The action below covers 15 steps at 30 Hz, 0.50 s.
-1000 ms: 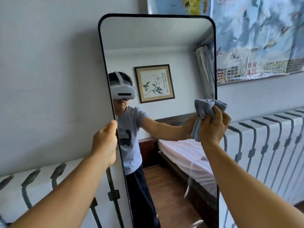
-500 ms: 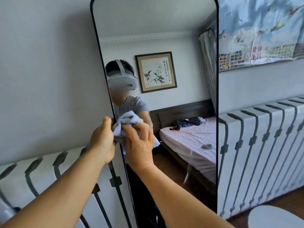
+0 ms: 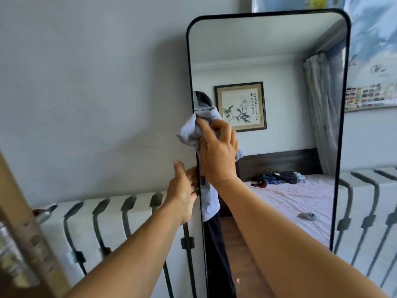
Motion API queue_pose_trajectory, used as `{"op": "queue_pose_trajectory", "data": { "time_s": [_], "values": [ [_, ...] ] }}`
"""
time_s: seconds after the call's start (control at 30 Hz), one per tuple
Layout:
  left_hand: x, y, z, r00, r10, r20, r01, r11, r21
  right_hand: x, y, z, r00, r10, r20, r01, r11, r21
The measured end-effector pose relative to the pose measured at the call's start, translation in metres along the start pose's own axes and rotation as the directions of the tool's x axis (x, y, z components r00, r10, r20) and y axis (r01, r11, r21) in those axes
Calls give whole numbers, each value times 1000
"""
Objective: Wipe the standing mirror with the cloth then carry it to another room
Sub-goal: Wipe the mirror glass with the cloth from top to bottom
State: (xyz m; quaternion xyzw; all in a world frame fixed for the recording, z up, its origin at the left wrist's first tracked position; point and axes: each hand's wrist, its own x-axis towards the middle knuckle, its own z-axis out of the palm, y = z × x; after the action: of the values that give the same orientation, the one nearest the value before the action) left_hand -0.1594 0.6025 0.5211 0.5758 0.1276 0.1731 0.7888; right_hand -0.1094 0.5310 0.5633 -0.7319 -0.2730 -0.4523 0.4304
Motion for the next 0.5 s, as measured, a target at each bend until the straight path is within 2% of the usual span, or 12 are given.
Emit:
{"op": "queue_pose_trajectory", "data": {
  "time_s": [0.1, 0.3, 0.5],
  "values": [
    [0, 2, -1, 1000, -9, 2, 9, 1000, 6, -3, 5, 1, 999, -39, 22, 40, 999, -29],
    [1, 5, -4, 998, -59, 10, 59, 998, -7, -73, 39, 2, 988, -156, 11, 157, 983, -97],
    [2, 3, -3, 1000, -29, 4, 29, 999, 31, -57, 31, 1, 992, -123, -20, 121, 990, -75]
  ]
}}
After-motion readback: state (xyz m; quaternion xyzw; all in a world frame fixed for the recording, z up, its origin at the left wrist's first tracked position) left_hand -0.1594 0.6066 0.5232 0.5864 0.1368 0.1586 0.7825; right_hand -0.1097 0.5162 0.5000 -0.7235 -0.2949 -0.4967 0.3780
